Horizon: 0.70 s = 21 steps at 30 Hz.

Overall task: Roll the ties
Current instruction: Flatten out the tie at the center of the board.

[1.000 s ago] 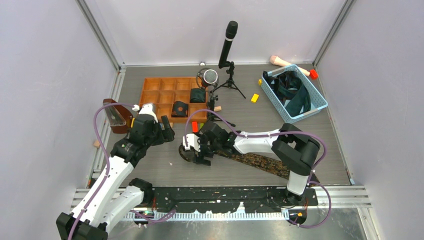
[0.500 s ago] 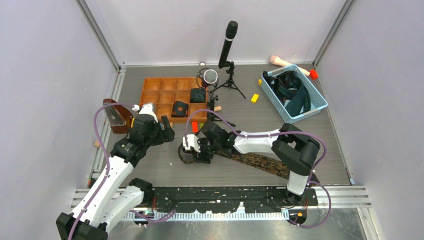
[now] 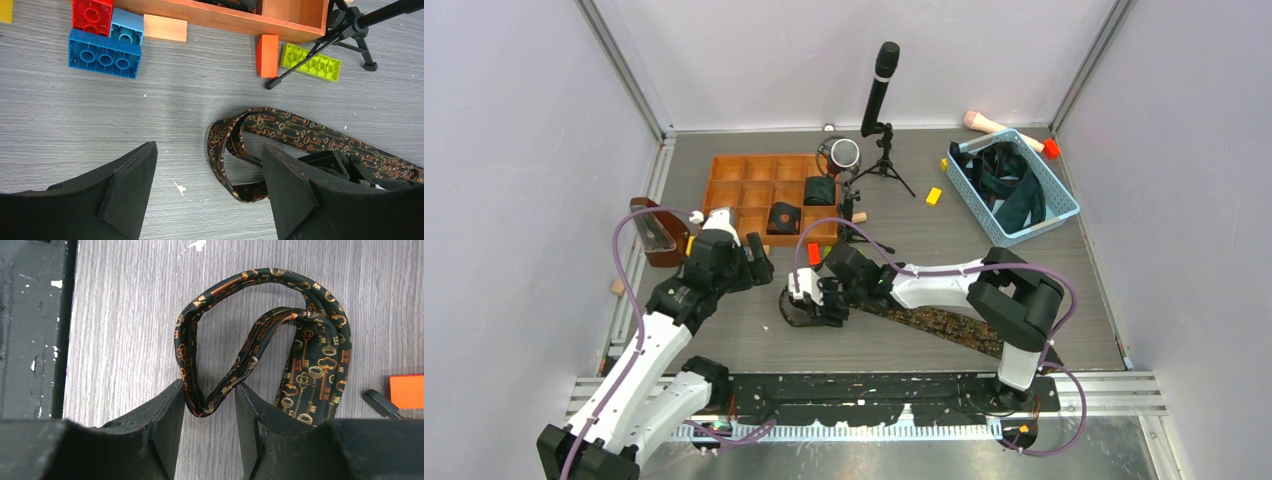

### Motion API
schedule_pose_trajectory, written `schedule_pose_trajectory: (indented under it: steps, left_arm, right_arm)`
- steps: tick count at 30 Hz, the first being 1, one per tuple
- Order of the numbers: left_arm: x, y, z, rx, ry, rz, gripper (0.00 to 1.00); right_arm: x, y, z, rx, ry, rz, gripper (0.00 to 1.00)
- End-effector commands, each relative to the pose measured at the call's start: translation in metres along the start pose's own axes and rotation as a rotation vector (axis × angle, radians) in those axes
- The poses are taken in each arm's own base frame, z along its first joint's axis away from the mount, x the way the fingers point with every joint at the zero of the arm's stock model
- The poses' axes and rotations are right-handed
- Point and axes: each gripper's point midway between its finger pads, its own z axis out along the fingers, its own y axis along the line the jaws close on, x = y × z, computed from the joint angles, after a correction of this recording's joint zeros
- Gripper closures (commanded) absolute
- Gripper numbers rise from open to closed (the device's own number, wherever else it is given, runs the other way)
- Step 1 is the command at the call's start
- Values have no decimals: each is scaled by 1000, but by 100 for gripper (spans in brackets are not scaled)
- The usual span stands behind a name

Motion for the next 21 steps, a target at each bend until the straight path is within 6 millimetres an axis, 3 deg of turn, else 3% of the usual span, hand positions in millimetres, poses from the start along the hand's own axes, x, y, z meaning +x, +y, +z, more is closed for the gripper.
schedule_pose_trajectory:
  steps: [1, 7, 11, 21]
  left_arm:
    - [-2, -2, 3, 10, -13, -36, 21]
    - [0, 0, 4, -4, -12, -55, 21]
    - [-4, 3, 1, -22, -21, -53, 21]
    - [-37, 13, -37, -95, -100, -10, 21]
  right_arm:
    - [-30, 2, -2, 7, -95, 21, 54]
    - [-37, 10, -2, 24, -130, 57, 56]
    - [-42, 14, 1, 30, -150, 86, 63]
    - [-61, 14, 9, 29, -232, 222, 85]
